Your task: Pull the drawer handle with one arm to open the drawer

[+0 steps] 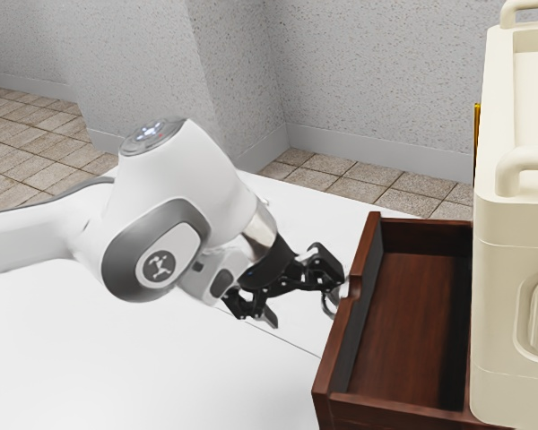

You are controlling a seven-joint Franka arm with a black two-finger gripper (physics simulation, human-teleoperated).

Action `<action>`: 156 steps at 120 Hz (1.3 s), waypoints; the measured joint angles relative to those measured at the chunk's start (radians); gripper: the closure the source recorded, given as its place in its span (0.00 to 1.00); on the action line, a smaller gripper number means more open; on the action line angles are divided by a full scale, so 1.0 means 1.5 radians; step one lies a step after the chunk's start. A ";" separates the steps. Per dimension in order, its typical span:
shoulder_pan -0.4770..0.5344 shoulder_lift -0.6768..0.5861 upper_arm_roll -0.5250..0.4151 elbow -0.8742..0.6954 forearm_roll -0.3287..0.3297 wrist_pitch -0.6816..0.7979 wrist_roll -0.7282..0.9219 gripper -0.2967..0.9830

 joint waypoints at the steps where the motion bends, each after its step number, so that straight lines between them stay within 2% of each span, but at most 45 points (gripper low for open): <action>1: 0.000 -0.001 0.000 -0.001 0.000 0.000 0.000 0.25; 82: -0.008 -0.060 0.037 -0.024 0.020 -0.013 0.001 0.24; 118: -0.008 -0.117 0.046 -0.021 0.020 -0.039 -0.001 0.23; 130: -0.001 -0.125 0.066 0.009 0.020 -0.060 -0.008 0.23; 142: 0.048 -0.115 0.079 0.050 0.024 -0.100 -0.030 0.23; 156: 0.077 -0.078 0.081 0.135 0.072 -0.184 -0.092 0.23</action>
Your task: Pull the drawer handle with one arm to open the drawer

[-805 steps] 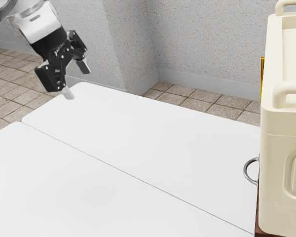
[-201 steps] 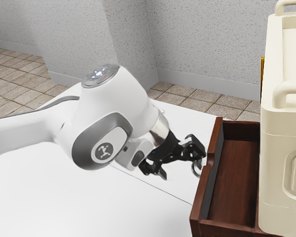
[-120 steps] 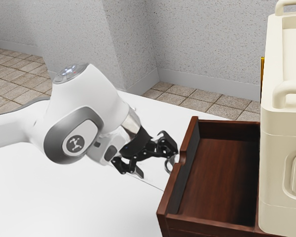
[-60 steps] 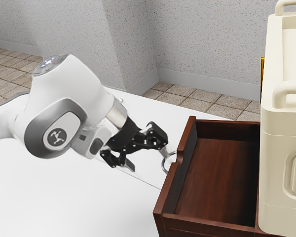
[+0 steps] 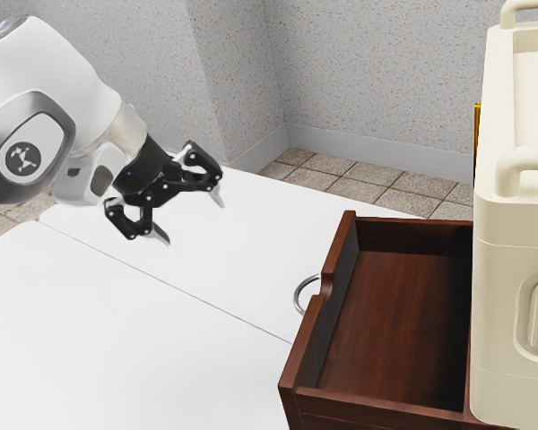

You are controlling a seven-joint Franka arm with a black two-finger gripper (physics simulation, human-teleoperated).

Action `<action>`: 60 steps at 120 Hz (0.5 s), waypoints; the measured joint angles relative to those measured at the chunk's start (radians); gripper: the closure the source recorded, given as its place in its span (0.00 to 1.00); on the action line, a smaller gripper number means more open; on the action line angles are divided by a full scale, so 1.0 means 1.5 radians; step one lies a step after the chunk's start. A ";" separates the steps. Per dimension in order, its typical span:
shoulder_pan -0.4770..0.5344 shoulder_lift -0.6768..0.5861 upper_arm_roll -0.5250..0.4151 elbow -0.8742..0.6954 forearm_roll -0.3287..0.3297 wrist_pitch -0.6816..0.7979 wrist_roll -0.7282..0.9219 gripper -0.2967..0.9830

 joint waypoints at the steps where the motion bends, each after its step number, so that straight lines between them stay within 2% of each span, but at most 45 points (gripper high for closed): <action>1: 0.001 0.002 0.000 0.006 0.003 -0.007 -0.006 0.23; 18: 0.041 0.034 -0.003 0.093 0.036 -0.112 -0.113 0.23; 32: 0.110 0.062 -0.056 0.161 0.044 -0.193 -0.207 0.23; 60: 0.129 0.086 -0.064 0.195 0.058 -0.284 -0.369 0.23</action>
